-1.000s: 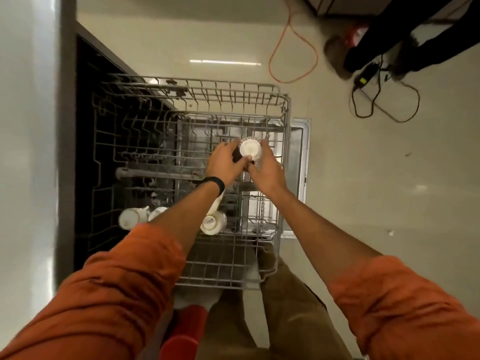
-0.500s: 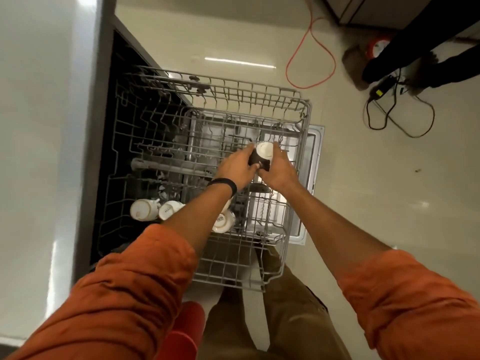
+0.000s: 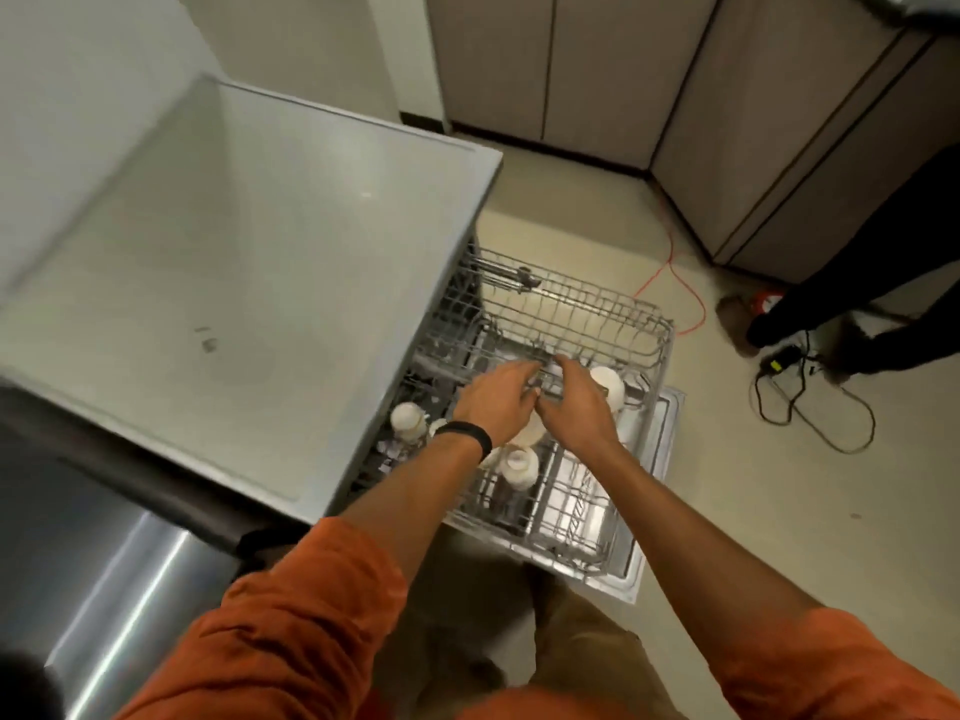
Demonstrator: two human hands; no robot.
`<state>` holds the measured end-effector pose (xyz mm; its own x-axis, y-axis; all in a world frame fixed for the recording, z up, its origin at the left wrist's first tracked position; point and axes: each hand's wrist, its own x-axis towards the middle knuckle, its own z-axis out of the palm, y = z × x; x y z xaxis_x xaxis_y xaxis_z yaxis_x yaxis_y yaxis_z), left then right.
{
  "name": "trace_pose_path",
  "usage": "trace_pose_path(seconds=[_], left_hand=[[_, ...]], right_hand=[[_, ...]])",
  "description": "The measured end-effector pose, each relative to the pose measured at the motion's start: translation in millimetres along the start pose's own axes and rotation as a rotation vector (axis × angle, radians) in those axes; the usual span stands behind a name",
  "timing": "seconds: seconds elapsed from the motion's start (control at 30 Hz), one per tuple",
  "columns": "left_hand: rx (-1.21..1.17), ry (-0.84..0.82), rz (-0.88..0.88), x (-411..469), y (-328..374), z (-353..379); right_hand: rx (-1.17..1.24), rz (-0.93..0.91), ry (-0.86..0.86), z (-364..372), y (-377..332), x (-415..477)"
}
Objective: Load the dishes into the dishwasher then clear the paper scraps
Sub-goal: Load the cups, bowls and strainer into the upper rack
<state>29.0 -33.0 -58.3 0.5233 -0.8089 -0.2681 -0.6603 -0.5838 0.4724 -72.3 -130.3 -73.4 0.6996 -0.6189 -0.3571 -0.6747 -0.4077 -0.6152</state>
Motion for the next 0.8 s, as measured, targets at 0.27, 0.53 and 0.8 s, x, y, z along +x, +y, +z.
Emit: trace_pose_path(seconds=[0.27,0.53,0.8], left_hand=[[-0.035,0.357,-0.102,-150.5,-73.8,-83.8],[0.063,0.656,-0.414,-276.5,-177.7,-136.1],[0.056,0.813,-0.797,-393.9,-270.5,-153.8]], right_hand=[[-0.024,-0.34,-0.02,43.1,-140.6,-80.2],[-0.08,-0.684,-0.197,134.2,-274.2,-141.0],[-0.169,-0.962,-0.434,238.7,-379.2,-180.1]])
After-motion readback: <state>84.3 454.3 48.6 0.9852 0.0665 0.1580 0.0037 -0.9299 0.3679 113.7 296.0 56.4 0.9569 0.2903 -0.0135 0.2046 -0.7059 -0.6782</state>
